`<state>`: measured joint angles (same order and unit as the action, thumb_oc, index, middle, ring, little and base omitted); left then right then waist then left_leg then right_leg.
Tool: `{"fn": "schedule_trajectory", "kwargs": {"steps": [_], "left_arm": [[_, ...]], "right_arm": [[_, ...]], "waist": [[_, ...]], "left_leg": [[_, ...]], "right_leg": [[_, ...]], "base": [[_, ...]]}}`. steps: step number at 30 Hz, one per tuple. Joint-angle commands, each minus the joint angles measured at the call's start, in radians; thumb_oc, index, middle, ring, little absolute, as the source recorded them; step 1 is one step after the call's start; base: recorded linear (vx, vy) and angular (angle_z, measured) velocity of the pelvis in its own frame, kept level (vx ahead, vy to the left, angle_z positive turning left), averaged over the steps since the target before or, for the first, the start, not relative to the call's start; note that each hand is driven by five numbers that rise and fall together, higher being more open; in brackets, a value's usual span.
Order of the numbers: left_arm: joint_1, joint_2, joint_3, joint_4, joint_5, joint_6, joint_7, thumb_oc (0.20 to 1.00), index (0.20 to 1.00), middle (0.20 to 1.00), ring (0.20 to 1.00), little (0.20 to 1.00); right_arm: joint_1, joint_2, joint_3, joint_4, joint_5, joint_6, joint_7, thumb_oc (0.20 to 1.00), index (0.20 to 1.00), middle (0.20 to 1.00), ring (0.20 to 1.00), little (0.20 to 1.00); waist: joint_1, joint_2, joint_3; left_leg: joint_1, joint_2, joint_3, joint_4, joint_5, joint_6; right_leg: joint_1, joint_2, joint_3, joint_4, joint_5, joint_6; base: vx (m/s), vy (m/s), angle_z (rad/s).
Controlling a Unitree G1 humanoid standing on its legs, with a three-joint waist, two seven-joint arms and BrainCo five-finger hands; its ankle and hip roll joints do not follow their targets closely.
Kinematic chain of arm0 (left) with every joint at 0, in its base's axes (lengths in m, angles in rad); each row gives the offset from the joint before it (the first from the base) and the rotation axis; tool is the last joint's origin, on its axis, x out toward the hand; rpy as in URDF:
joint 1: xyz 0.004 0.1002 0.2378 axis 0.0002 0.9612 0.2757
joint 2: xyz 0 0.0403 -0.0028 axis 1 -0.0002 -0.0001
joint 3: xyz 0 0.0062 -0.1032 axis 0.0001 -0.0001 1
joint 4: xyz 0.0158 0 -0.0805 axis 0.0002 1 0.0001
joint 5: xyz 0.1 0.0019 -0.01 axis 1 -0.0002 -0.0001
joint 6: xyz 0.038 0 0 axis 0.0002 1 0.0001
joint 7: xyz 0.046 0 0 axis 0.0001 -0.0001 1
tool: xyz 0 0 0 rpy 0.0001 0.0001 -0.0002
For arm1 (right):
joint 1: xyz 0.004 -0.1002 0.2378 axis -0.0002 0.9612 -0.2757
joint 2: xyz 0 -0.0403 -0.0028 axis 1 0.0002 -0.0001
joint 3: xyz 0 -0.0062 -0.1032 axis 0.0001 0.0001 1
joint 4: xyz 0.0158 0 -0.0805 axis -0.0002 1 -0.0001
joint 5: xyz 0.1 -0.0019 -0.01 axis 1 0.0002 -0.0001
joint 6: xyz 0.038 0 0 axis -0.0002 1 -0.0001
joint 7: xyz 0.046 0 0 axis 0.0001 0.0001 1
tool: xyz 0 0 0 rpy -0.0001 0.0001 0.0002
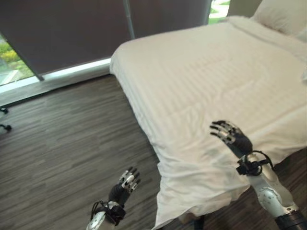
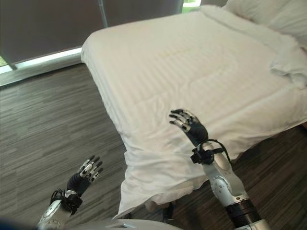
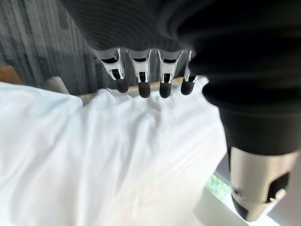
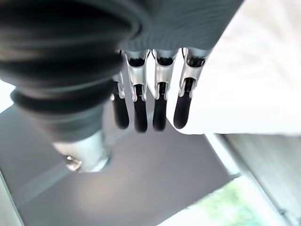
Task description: Making the bed.
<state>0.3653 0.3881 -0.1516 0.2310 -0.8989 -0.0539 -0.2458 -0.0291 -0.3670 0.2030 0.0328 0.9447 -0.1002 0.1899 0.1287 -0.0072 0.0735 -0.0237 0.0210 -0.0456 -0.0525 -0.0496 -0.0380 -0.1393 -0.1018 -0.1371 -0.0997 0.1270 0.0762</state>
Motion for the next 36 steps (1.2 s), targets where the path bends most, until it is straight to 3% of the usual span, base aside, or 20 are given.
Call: {"fn": "schedule_trajectory", "kwargs": {"steps": [1,8,9,12,17,23,36], "left_arm": [[-0.059,0.002,0.008,0.003,-0.024,-0.028,-0.03,1.0,1.0,1.0,1.0,1.0],[-0.111,-0.012,-0.076,0.032,-0.015,-0.035,-0.034,1.0,1.0,1.0,1.0,1.0],[-0.127,-0.02,-0.081,0.04,-0.016,-0.036,-0.024,1.0,1.0,1.0,1.0,1.0],[-0.132,-0.034,-0.066,0.055,-0.004,-0.04,-0.018,1.0,1.0,1.0,1.0,1.0],[-0.122,-0.057,-0.036,0.056,0.009,-0.052,-0.013,1.0,1.0,1.0,1.0,1.0],[-0.086,-0.068,-0.002,0.049,0.029,-0.059,-0.028,1.0,1.0,1.0,1.0,1.0],[-0.08,-0.051,-0.01,0.032,0.038,-0.064,-0.039,1.0,1.0,1.0,1.0,1.0]], "right_arm": [[-0.141,0.042,-0.018,0.039,0.124,-0.067,0.042,0.2,0.2,0.2,0.2,0.2],[-0.246,0.138,0.048,0.235,0.147,-0.079,-0.007,0.2,0.2,0.2,0.2,0.2],[-0.22,0.181,0.064,0.244,0.198,-0.07,0.0,0.2,0.2,0.2,0.2,0.2],[-0.133,0.195,0.105,0.223,0.196,-0.032,0.034,0.2,0.2,0.2,0.2,0.2],[0.038,0.184,0.125,0.21,0.175,0.022,0.085,0.2,0.2,0.2,0.2,0.2],[0.207,0.106,0.09,0.091,0.124,0.064,0.151,0.2,0.2,0.2,0.2,0.2],[0.143,0.046,0.03,-0.012,0.112,0.02,0.137,0.2,0.2,0.2,0.2,0.2]], "waist": [[0.022,-0.012,0.023],[0.045,0.013,0.059],[0.045,0.015,0.069],[0.038,0.014,0.074],[0.015,0.013,0.088],[-0.031,0.001,0.094],[-0.042,0.0,0.091]], "left_leg": [[-0.048,0.001,0.059,-0.035,0.117,-0.013],[-0.084,-0.008,0.048,-0.035,0.131,-0.015],[-0.092,-0.011,0.046,-0.035,0.135,-0.015],[-0.096,-0.012,0.045,-0.035,0.135,-0.015],[-0.102,-0.014,0.042,-0.035,0.136,-0.015],[-0.096,-0.014,0.056,-0.035,0.129,-0.011],[-0.098,-0.007,0.07,-0.035,0.127,-0.009]], "right_leg": [[0.084,-0.059,-0.05,0.012,-0.035,0.084],[0.054,-0.062,-0.055,0.012,-0.027,0.082],[0.046,-0.062,-0.056,0.012,-0.023,0.082],[0.042,-0.062,-0.057,0.012,-0.022,0.082],[0.038,-0.066,-0.061,0.012,-0.021,0.084],[0.032,-0.064,-0.043,0.012,-0.017,0.085],[0.019,-0.058,-0.024,0.012,-0.018,0.084]], "base": [[-0.02,0.012,0.07],[-0.05,0.009,0.1],[-0.03,0.01,0.02],[0.0,0.0,0.0],[0.0,0.009,0.06],[0.01,0.007,-0.01],[0.01,-0.006,-0.09]]}}
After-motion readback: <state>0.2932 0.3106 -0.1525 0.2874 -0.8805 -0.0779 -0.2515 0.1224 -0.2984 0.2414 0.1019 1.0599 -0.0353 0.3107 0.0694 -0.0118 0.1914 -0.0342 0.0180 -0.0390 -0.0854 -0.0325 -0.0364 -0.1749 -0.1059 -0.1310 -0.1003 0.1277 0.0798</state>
